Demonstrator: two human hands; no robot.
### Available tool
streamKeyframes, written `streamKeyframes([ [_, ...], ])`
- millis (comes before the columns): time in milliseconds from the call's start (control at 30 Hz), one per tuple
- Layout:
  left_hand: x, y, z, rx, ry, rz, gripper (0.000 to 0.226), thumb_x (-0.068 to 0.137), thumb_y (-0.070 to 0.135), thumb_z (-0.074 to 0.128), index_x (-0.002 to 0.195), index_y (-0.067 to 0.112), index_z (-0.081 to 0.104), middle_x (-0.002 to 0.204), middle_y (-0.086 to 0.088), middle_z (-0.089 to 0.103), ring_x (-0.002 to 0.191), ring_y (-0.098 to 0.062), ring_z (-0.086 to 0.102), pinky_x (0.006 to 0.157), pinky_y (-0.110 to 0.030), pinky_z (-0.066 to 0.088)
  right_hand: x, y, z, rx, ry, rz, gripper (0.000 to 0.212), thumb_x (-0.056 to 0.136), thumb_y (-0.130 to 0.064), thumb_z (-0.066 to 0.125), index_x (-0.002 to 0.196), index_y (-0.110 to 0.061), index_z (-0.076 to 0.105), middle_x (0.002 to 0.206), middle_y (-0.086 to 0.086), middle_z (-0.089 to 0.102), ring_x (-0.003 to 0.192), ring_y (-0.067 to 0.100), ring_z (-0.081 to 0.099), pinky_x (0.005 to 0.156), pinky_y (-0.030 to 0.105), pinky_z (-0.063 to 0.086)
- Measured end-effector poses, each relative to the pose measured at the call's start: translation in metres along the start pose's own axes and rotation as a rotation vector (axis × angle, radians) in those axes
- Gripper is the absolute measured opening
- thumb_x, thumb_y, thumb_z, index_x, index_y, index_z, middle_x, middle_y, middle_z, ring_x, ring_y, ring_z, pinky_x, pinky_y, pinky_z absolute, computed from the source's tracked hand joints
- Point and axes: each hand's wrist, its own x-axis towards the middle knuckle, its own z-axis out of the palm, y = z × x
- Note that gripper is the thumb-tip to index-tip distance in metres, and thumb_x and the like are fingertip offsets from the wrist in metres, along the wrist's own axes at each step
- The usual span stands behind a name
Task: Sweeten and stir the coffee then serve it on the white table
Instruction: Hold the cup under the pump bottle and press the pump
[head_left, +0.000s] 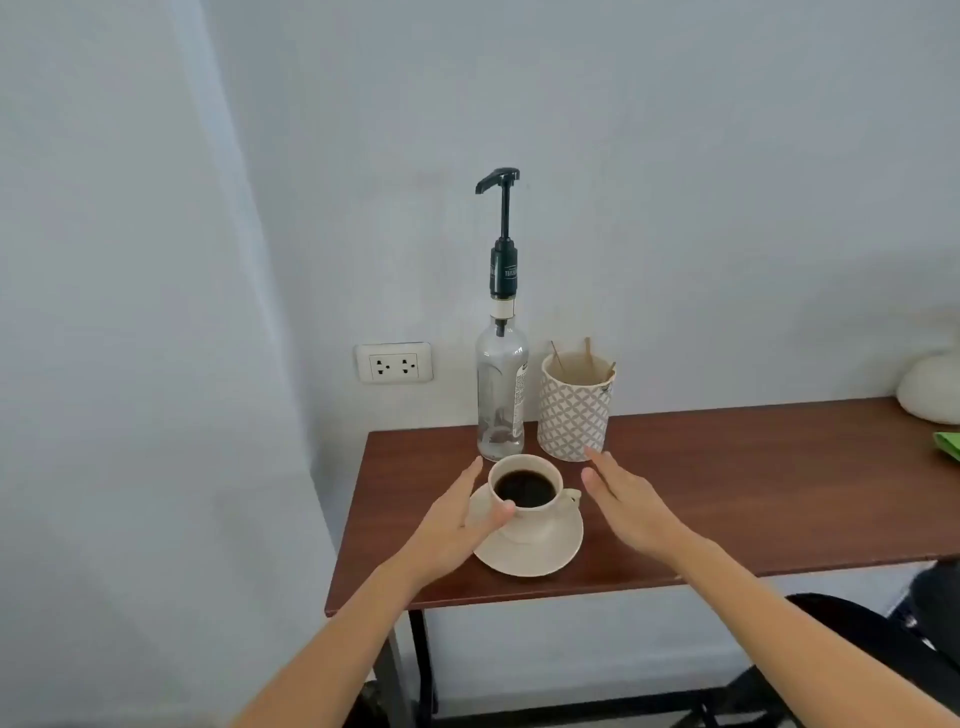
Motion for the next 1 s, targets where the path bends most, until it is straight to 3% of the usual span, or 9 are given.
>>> streamKeyframes([
  [33, 0.000, 0.004, 0.004, -0.022, -0.006, 0.008, 0.059, 0.092, 0.047, 0.069, 0.137, 0.058, 0.033, 0.135, 0.048, 0.047, 0.127, 0.023, 0.045, 0.103, -0.002, 0.038, 0.002, 0.001, 0.005, 0.053, 0.007, -0.009, 0.051, 0.105, -0.037, 0.031, 0.152, -0.020, 0.026, 0.159, 0.000, 0.029, 0.148, 0.020, 0.023, 0.113, 0.025, 0.017],
  [67, 0.007, 0.002, 0.009, -0.011, -0.002, -0.013, 0.057, 0.089, 0.039, 0.077, 0.124, 0.061, 0.039, 0.119, 0.052, 0.054, 0.113, 0.027, 0.051, 0.090, 0.002, 0.041, 0.004, 0.002, 0.008, 0.111, 0.001, -0.018, 0.049, 0.104, -0.038, 0.031, 0.151, -0.022, 0.030, 0.157, -0.001, 0.034, 0.146, 0.017, 0.028, 0.111, 0.023, 0.019],
  [100, 0.011, -0.001, 0.014, -0.017, 0.015, -0.003, 0.062, 0.083, 0.035, 0.084, 0.121, 0.062, 0.042, 0.117, 0.048, 0.058, 0.112, 0.024, 0.054, 0.086, -0.001, 0.044, 0.006, 0.006, 0.014, 0.156, -0.015, -0.028, 0.049, 0.104, -0.039, 0.032, 0.150, -0.024, 0.034, 0.155, -0.003, 0.038, 0.144, 0.015, 0.032, 0.111, 0.022, 0.021],
  [267, 0.032, -0.025, 0.038, -0.064, 0.184, -0.007, 0.089, 0.057, 0.038, 0.098, 0.132, 0.049, 0.049, 0.129, 0.030, 0.063, 0.125, 0.006, 0.057, 0.108, -0.033, 0.049, 0.013, 0.013, 0.031, 0.336, -0.064, -0.096, 0.035, 0.103, -0.041, 0.032, 0.132, -0.046, 0.052, 0.128, -0.026, 0.061, 0.123, -0.006, 0.050, 0.097, 0.014, 0.036],
  [367, 0.035, -0.025, 0.048, -0.039, 0.267, -0.001, 0.091, 0.052, 0.049, 0.097, 0.132, 0.043, 0.053, 0.129, 0.024, 0.065, 0.126, -0.002, 0.060, 0.112, -0.051, 0.045, 0.015, 0.017, 0.034, 0.400, -0.071, -0.128, 0.035, 0.104, -0.038, 0.032, 0.131, -0.044, 0.053, 0.123, -0.032, 0.062, 0.120, -0.010, 0.051, 0.098, 0.016, 0.038],
  [633, 0.033, -0.017, 0.056, -0.010, 0.428, 0.024, 0.088, 0.054, 0.045, 0.099, 0.130, 0.044, 0.055, 0.130, 0.019, 0.067, 0.127, -0.008, 0.061, 0.113, -0.058, 0.041, 0.022, 0.020, 0.027, 0.411, -0.143, -0.199, 0.037, 0.104, -0.035, 0.034, 0.136, -0.035, 0.052, 0.127, -0.018, 0.064, 0.123, 0.000, 0.054, 0.108, 0.035, 0.044],
  [833, 0.038, -0.002, 0.032, -0.061, 0.487, 0.095, 0.087, 0.057, 0.019, 0.101, 0.133, 0.025, 0.058, 0.126, 0.009, 0.069, 0.124, -0.017, 0.064, 0.104, -0.043, 0.055, 0.034, -0.009, 0.009, 0.438, -0.153, -0.296, 0.034, 0.105, -0.027, 0.036, 0.130, -0.036, 0.056, 0.121, -0.016, 0.068, 0.118, 0.005, 0.060, 0.103, 0.038, 0.048],
  [1000, 0.050, 0.026, -0.002, -0.072, 0.512, 0.155, 0.082, 0.055, 0.018, 0.099, 0.126, 0.029, 0.060, 0.118, 0.011, 0.072, 0.115, -0.014, 0.068, 0.099, -0.042, 0.057, 0.051, -0.046, -0.012, 0.448, -0.138, -0.368, 0.036, 0.102, -0.030, 0.034, 0.127, -0.023, 0.060, 0.113, -0.007, 0.071, 0.110, 0.008, 0.064, 0.099, 0.041, 0.052],
])
